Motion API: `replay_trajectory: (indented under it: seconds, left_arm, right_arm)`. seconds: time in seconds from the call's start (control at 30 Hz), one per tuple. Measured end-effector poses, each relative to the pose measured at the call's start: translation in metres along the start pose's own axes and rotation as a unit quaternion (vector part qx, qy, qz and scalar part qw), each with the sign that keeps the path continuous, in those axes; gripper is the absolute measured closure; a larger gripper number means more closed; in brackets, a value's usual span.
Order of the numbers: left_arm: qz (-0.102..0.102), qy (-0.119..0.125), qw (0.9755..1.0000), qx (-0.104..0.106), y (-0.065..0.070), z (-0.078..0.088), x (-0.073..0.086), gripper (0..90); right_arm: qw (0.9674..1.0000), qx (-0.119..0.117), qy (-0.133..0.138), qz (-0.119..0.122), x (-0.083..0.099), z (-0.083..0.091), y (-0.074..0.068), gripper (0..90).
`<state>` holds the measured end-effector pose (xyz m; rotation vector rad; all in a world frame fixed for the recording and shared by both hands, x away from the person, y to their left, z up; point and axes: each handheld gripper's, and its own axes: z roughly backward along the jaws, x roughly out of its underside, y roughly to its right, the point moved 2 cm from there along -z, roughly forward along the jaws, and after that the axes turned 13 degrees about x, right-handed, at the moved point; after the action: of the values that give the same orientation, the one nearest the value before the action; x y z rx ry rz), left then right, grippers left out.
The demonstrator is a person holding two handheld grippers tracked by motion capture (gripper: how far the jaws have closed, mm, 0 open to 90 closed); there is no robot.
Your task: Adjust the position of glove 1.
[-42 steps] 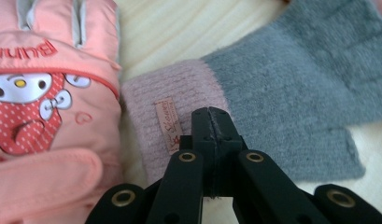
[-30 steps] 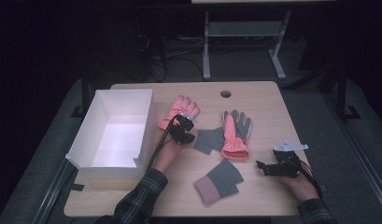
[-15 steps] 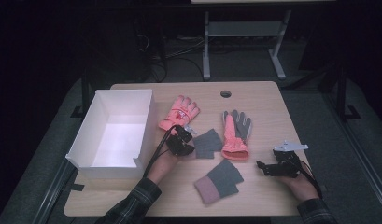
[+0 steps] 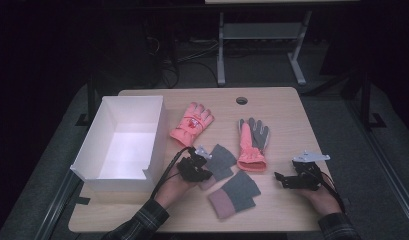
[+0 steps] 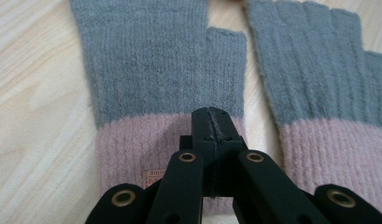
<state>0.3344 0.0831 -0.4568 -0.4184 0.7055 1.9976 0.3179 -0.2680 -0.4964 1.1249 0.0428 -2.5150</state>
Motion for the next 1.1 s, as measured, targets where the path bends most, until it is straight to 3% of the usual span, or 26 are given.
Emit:
replay_trajectory:
  seconds: [0.1, 0.17, 0.33, 0.7, 0.87, 0.97, 1.0, 1.1]
  left_arm:
    - [-0.007, 0.014, 0.9999, 0.003, 0.000, 0.004, -0.002, 89.6]
    - [-0.028, 0.024, 0.9992, -0.015, -0.002, 0.011, -0.008, 83.4]
    - [-0.037, 0.039, 0.9981, -0.028, -0.013, 0.008, -0.015, 71.9]
    - [-0.044, 0.017, 0.9985, -0.029, -0.023, -0.012, -0.014, 60.9]
    - [-0.044, 0.018, 0.9985, -0.027, -0.024, -0.016, -0.011, 63.8]
    - [-0.045, 0.017, 0.9985, -0.027, -0.024, -0.016, -0.010, 71.3]
    - [-0.044, 0.016, 0.9985, -0.026, -0.024, -0.016, -0.010, 77.9]
    - [-0.045, 0.014, 0.9987, -0.021, -0.024, -0.016, -0.010, 83.5]
  right_arm:
    - [1.0000, 0.000, 0.000, 0.000, 0.000, 0.000, 0.000, 13.0]
    - [1.0000, -0.001, 0.000, 0.000, 0.000, 0.000, 0.000, 12.9]
    - [1.0000, -0.001, 0.001, 0.001, -0.001, -0.001, 0.000, 13.0]
    - [1.0000, 0.000, 0.001, 0.002, -0.001, -0.001, -0.001, 13.0]
    - [1.0000, 0.000, 0.001, 0.002, -0.001, -0.001, -0.001, 13.0]
    - [1.0000, 0.000, 0.001, 0.002, -0.001, -0.001, -0.001, 13.0]
    - [1.0000, 0.000, 0.001, 0.002, -0.001, -0.001, -0.001, 13.0]
    - [1.0000, 0.000, 0.001, 0.002, -0.001, -0.001, -0.001, 13.0]
